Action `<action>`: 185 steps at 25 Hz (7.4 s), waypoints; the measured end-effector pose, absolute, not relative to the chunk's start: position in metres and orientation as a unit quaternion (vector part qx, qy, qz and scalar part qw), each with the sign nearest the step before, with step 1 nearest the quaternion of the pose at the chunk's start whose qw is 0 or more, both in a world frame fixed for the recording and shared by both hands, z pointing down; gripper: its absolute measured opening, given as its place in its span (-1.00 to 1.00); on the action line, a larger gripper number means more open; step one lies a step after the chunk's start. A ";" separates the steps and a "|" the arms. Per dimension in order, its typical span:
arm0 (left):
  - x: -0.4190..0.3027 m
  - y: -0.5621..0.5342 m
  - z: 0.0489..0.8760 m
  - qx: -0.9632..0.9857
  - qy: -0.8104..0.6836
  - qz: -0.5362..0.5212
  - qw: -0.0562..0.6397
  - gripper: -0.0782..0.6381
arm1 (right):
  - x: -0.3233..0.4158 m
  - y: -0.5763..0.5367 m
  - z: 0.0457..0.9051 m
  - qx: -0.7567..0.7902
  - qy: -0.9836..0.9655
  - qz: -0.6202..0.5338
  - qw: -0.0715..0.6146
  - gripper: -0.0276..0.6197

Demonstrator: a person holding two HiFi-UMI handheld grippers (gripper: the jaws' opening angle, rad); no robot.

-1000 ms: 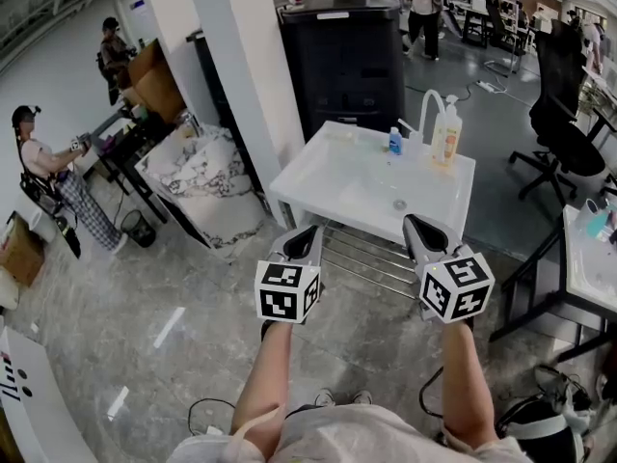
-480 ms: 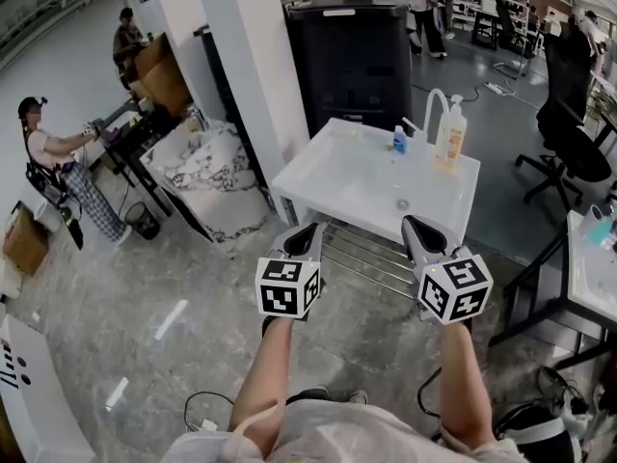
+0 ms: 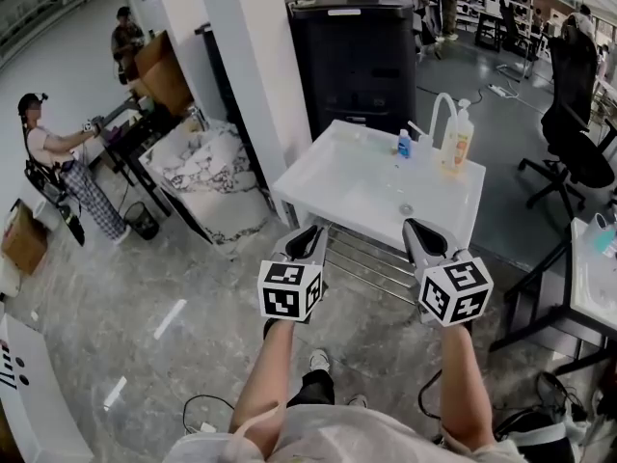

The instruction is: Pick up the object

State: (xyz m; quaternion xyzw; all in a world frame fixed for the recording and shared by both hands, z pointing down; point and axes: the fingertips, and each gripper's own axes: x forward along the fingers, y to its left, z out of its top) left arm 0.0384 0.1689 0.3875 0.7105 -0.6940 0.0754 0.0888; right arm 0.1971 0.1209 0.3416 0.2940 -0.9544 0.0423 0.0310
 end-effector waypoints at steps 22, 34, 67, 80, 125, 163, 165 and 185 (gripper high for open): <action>-0.077 0.016 0.401 0.739 -0.664 0.063 0.097 -0.44 | 0.096 -0.009 0.357 0.345 -0.936 0.049 0.053 -0.91; -0.124 -0.028 0.403 0.767 -0.631 0.067 0.094 -0.32 | 0.052 -0.042 0.352 0.384 -0.921 0.049 0.048 -0.91; -0.136 -0.150 0.413 0.797 -0.593 0.086 0.075 -0.30 | 0.042 -0.150 0.366 0.427 -0.902 0.053 0.031 -0.91; -0.101 -0.254 0.406 0.800 -0.588 0.094 0.075 -0.30 | 0.071 -0.252 0.359 0.429 -0.901 0.062 0.025 -0.91; -0.108 -0.404 0.410 0.858 -0.499 0.110 0.052 -0.30 | 0.081 -0.373 0.372 0.530 -0.845 0.070 0.014 -0.91; -0.012 -0.414 0.496 0.930 -0.180 0.315 -0.066 -0.24 | 0.059 -0.366 0.390 0.552 -0.830 0.052 0.065 -0.91; -0.009 -0.412 0.508 0.926 -0.158 0.334 -0.072 -0.24 | 0.059 -0.366 0.392 0.554 -0.828 0.054 0.066 -0.91; -0.002 -0.407 0.600 0.890 -0.045 0.449 -0.073 -0.24 | 0.072 -0.373 0.410 0.575 -0.811 0.069 0.080 -0.91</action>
